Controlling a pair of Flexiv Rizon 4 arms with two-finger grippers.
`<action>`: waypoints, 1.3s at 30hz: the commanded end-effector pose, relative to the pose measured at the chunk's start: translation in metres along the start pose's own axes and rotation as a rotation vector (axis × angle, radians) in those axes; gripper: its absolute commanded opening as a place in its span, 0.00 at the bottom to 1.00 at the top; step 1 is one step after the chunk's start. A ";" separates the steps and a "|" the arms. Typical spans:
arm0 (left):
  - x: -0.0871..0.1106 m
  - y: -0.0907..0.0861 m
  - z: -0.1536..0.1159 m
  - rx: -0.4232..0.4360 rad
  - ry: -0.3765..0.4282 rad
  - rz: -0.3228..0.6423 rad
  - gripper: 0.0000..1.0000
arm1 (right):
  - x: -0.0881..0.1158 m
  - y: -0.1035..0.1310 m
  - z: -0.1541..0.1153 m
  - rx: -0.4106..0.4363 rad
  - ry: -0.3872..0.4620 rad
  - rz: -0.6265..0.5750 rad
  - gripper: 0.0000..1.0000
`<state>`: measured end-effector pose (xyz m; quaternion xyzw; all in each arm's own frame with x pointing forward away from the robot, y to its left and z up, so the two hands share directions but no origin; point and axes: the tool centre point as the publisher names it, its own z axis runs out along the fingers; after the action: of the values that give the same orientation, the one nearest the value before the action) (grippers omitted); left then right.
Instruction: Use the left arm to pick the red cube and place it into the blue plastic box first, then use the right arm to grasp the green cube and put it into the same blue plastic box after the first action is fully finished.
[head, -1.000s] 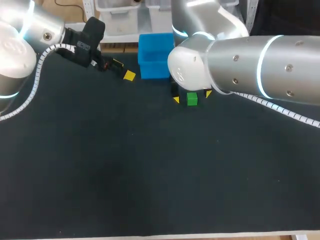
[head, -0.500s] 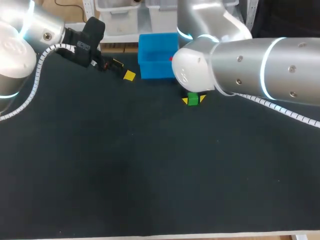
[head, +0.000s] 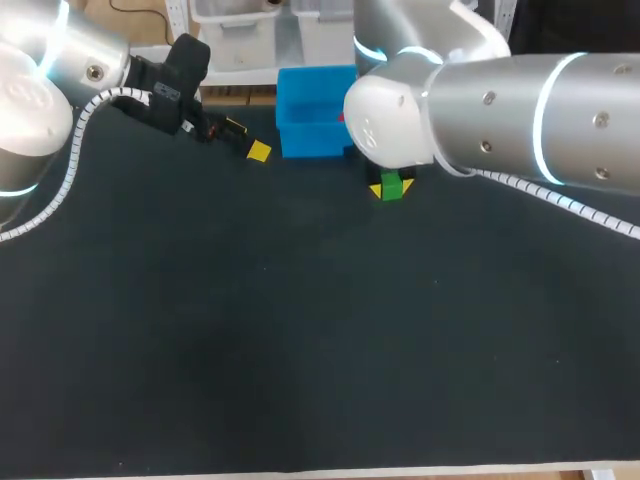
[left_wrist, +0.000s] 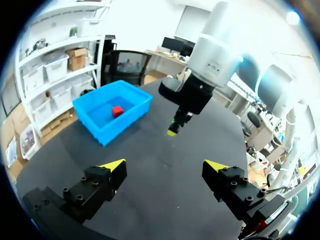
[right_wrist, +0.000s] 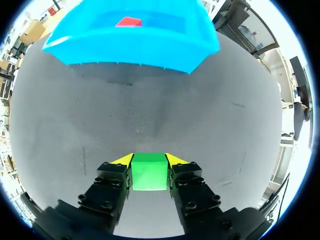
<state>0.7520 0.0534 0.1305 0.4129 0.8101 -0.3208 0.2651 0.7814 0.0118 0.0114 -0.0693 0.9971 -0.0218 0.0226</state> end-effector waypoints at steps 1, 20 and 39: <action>0.001 0.000 0.000 0.001 -0.005 0.003 1.00 | 0.011 -0.002 -0.019 0.007 -0.024 0.009 0.00; 0.001 0.000 0.000 0.001 -0.005 0.003 1.00 | -0.010 0.005 -0.099 0.011 -0.114 -0.022 0.00; 0.001 0.000 0.000 0.001 -0.005 0.003 1.00 | -0.067 -0.005 -0.153 -0.122 -0.294 -0.182 0.00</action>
<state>0.7520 0.0534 0.1305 0.4129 0.8101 -0.3208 0.2651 0.8377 0.0281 0.1655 -0.1595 0.9731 0.0390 0.1616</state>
